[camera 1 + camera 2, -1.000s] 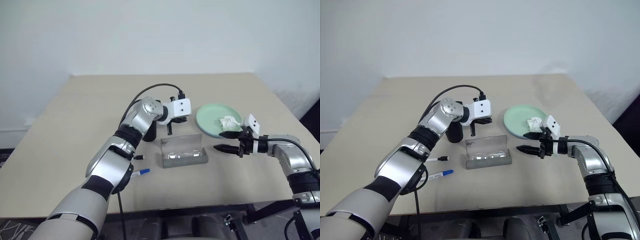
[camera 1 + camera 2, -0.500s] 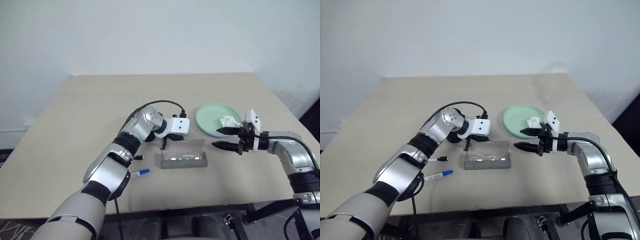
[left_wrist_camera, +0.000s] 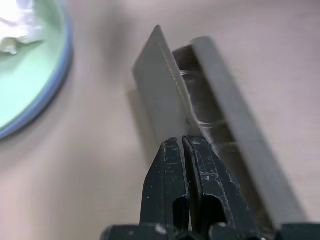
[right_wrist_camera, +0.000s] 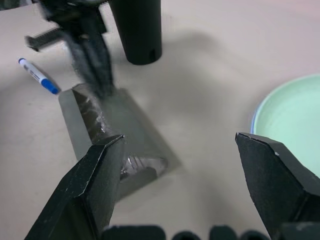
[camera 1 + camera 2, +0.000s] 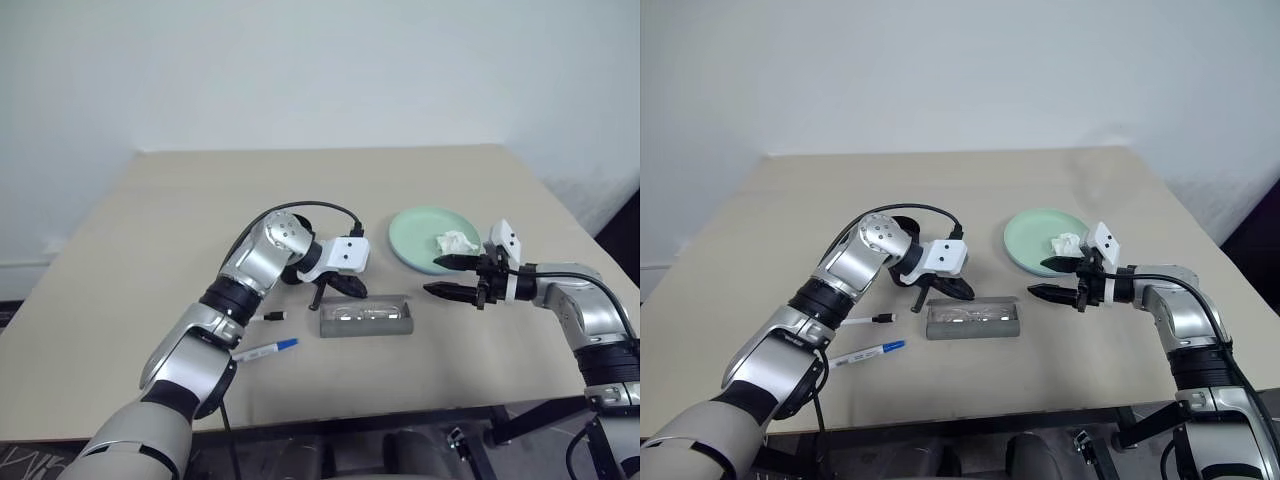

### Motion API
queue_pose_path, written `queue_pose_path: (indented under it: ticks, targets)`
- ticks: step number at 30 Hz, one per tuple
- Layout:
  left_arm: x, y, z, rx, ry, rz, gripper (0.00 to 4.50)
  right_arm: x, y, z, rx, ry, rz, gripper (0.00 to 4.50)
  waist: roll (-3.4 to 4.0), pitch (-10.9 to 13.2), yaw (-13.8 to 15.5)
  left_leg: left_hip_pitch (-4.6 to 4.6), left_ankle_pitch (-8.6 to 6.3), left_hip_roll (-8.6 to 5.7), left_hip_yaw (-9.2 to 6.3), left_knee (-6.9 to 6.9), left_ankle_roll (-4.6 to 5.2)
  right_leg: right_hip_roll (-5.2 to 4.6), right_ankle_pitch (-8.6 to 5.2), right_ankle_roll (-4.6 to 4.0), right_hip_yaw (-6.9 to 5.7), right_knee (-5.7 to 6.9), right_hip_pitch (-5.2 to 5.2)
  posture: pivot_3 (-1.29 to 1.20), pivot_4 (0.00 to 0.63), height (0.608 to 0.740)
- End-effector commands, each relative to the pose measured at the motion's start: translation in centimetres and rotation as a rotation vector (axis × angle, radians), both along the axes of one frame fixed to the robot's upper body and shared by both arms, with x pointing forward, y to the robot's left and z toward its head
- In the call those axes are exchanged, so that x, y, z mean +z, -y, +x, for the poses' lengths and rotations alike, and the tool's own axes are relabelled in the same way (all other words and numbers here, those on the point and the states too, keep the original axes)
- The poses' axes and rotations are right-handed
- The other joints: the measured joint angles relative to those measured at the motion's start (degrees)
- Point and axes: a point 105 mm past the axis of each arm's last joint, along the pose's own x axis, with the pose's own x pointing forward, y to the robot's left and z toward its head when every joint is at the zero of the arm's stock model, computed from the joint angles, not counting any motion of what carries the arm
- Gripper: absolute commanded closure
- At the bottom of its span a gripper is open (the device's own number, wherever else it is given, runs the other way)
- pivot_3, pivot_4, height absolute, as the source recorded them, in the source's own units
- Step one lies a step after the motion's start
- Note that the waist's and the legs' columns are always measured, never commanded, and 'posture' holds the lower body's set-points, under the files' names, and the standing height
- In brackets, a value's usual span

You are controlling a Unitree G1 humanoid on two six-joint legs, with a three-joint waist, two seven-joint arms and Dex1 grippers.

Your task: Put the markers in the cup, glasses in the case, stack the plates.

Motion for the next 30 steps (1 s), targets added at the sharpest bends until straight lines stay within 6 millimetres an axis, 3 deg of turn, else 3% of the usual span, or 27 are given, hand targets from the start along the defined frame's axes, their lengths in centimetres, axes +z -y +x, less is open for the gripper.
queue_pose_path:
  ticks: [1, 6, 22, 23, 27, 30]
  targets:
    - [1.4, 0.4, -0.3, -0.026, 0.023, -0.034, 4.45, 1.7, -0.1, 0.5, 0.008, 0.067, 0.013, 0.65, 0.00, 0.0, 0.1, 0.00, 0.00, 0.00, -0.02, 0.03, 0.00, 0.00, 0.00, 0.00, -0.01, 0.00, 0.02, 0.00, 0.000, 0.740]
    - [0.7, -0.1, -1.2, -0.058, -0.009, -0.014, 4.45, 1.2, -0.2, 0.5, 0.006, 0.057, 0.006, 0.65, 0.00, 0.0, 0.2, 0.03, -0.01, 0.00, -0.01, 0.10, 0.01, -0.01, 0.00, 0.01, 0.00, -0.02, 0.08, 0.00, 0.000, 0.740]
    - [0.7, -0.1, -1.3, -0.057, -0.010, -0.013, 4.45, 1.2, -0.2, 0.5, 0.006, 0.057, 0.006, 0.65, 0.01, 0.0, 0.3, 0.03, 0.00, 0.01, -0.02, 0.10, 0.00, 0.00, 0.00, 0.01, -0.01, 0.00, 0.07, 0.00, 0.000, 0.740]
    - [0.1, -0.3, -1.7, -0.063, -0.022, 0.008, 4.45, 1.3, -0.2, 0.6, 0.006, 0.058, 0.006, 0.65, 0.00, 0.0, 0.3, 0.03, 0.00, 0.01, -0.02, 0.10, 0.01, 0.00, 0.00, 0.01, -0.01, 0.00, 0.07, 0.00, 0.000, 0.740]
    - [1.6, -2.1, -3.1, -0.015, -0.066, -0.109, 4.45, 1.3, -0.3, 0.5, 0.010, 0.061, -0.006, 0.65, 0.02, 0.0, -0.2, 0.04, -0.02, 0.02, 0.00, 0.09, 0.01, 0.00, 0.00, 0.01, 0.02, 0.02, 0.05, 0.00, 0.000, 0.740]
    - [1.8, -3.7, -4.2, 0.000, -0.084, -0.101, 4.45, 1.4, -0.2, 0.5, 0.008, 0.063, -0.008, 0.65, 0.02, 0.0, -0.1, 0.02, -0.03, 0.08, -0.01, 0.08, -0.03, 0.02, 0.01, -0.03, 0.00, 0.05, -0.01, 0.00, 0.000, 0.740]
